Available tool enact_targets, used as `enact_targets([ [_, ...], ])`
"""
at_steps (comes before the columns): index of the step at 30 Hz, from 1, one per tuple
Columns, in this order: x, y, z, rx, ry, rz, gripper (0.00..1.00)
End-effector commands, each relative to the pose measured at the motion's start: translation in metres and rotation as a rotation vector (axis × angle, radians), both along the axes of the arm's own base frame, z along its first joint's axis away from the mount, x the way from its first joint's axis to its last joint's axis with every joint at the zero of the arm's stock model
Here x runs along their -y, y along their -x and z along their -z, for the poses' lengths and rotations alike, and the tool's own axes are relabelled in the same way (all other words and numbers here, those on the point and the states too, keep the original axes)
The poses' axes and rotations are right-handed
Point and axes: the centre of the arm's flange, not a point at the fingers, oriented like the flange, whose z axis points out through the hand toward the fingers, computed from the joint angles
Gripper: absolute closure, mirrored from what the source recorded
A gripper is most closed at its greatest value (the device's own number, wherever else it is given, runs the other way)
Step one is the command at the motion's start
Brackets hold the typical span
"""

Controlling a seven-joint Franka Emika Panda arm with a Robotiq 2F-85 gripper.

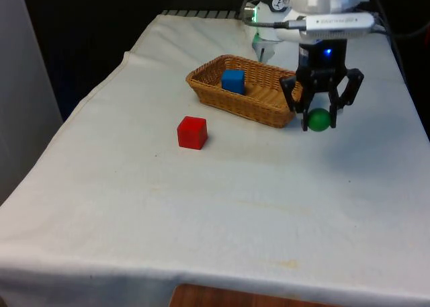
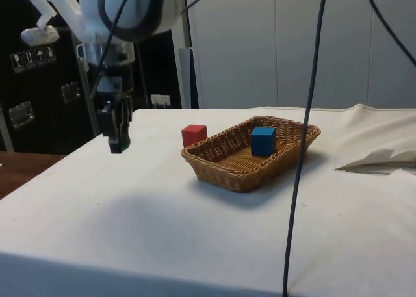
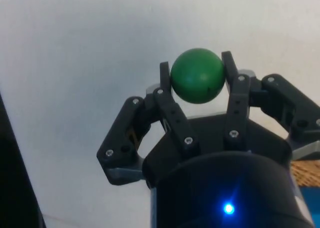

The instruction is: Place all non-red objects into the basket.

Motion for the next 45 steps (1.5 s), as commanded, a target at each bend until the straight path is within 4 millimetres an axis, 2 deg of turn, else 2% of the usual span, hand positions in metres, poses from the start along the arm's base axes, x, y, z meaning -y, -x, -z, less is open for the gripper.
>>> enact_targets([
  [1,0.001,0.003,-0.006,0.008,-0.012,-0.005,1.0],
  [3,0.003,0.006,-0.011,0.011,-0.012,-0.009,1.0],
  [4,0.003,0.005,-0.008,0.004,-0.001,-0.006,1.0],
  [10,0.008,0.019,-0.03,0.023,-0.015,-0.024,1.0],
  [17,0.017,0.033,-0.04,0.026,-0.019,-0.033,1.0],
  [20,0.019,0.034,-0.039,0.017,-0.009,-0.033,1.0],
  [21,0.024,0.041,-0.042,0.024,-0.026,-0.038,1.0],
  [28,0.035,0.051,-0.041,0.007,-0.029,-0.04,1.0],
  [35,0.055,0.069,-0.042,0.008,-0.075,-0.046,1.0],
  [45,0.069,0.088,-0.04,-0.005,-0.091,-0.05,1.0],
])
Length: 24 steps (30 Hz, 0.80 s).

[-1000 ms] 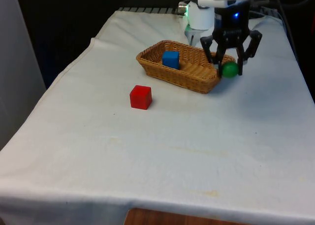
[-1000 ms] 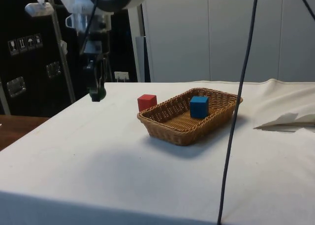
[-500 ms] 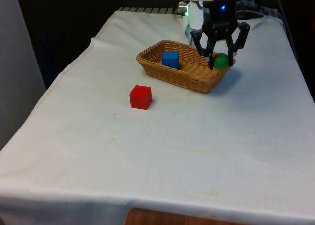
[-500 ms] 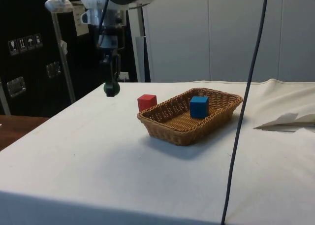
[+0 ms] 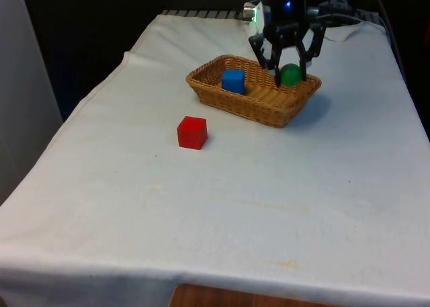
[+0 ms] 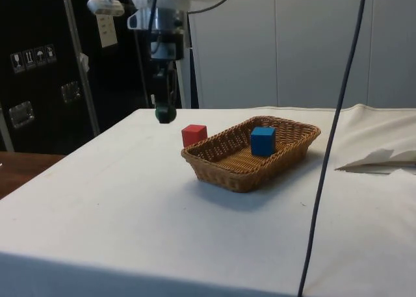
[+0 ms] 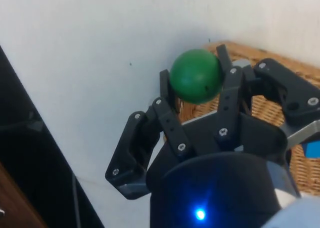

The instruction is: Place all non-red objects into the basket.

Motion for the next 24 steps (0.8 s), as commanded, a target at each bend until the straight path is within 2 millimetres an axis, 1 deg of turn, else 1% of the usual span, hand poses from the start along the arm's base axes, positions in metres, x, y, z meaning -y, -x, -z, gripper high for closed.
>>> enact_targets([
  [1,0.001,0.004,-0.003,0.013,-0.009,0.002,1.0],
  [7,0.003,0.024,-0.007,0.02,-0.014,-0.003,1.0],
  [8,0.003,0.021,-0.005,0.007,-0.007,-0.002,1.0],
  [9,0.003,0.027,-0.008,0.021,-0.013,-0.003,1.0],
  [12,0.003,0.035,-0.01,0.027,-0.011,-0.004,1.0],
  [17,0.003,0.052,-0.009,0.038,-0.006,-0.005,1.0],
  [18,0.004,0.05,-0.007,0.023,-0.005,-0.004,1.0],
  [24,0.004,0.07,-0.009,0.051,0.001,-0.008,1.0],
])
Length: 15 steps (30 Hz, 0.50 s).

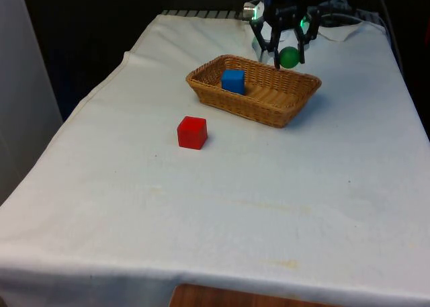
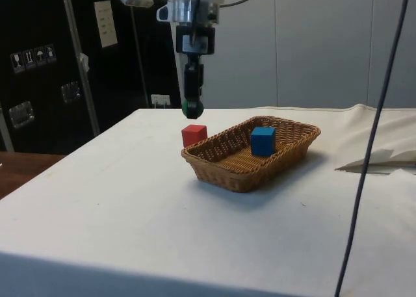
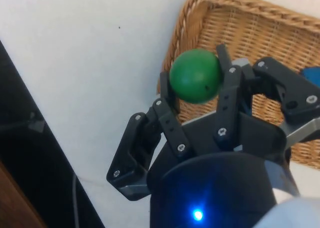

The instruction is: Place all non-red objects into the basket.

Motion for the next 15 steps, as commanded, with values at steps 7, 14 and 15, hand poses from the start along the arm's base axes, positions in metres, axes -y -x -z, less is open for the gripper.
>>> enact_targets([
  [7,0.001,0.019,0.003,0.015,0.018,-0.016,1.0],
  [14,0.003,0.026,0.011,0.006,0.05,-0.041,1.0],
  [15,0.004,0.027,0.012,0.004,0.055,-0.045,1.0],
])
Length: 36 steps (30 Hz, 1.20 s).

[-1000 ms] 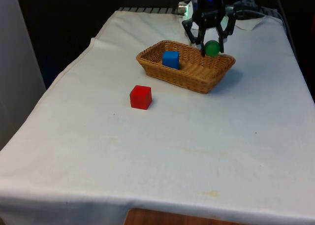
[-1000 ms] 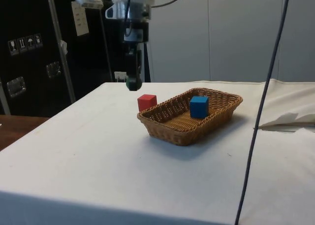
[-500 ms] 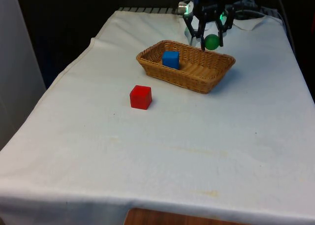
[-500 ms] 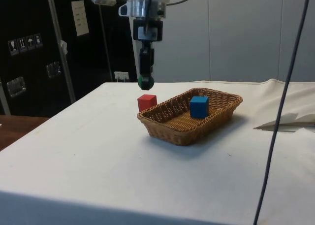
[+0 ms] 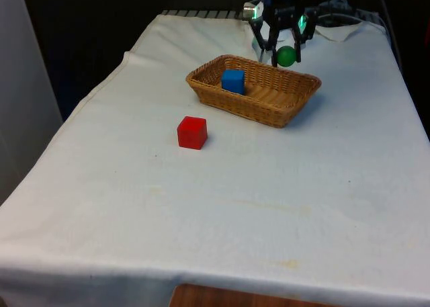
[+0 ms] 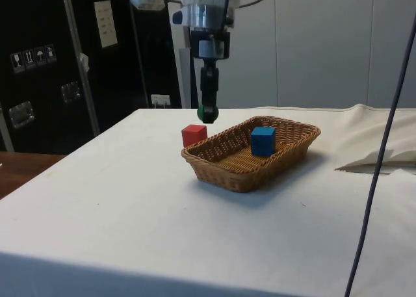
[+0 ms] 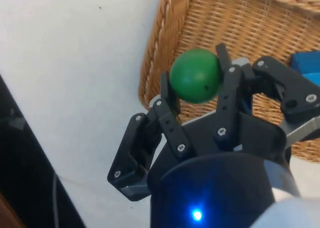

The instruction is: Place all non-red objects into the basket.

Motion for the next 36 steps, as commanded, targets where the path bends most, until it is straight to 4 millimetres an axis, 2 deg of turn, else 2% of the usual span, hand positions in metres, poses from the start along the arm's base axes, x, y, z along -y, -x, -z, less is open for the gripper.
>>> enact_targets([
  [1,0.002,0.002,0.002,0.004,0.025,-0.007,1.0],
  [6,0.001,0.003,0.004,-0.01,0.025,-0.024,1.0],
  [16,0.001,0.015,0.023,-0.029,0.056,-0.057,1.0],
  [24,0.001,0.017,0.044,-0.038,0.065,-0.062,1.0],
  [27,0.0,0.021,0.056,-0.026,0.069,-0.071,1.0],
  [36,0.002,0.034,0.078,-0.029,0.084,-0.086,1.0],
])
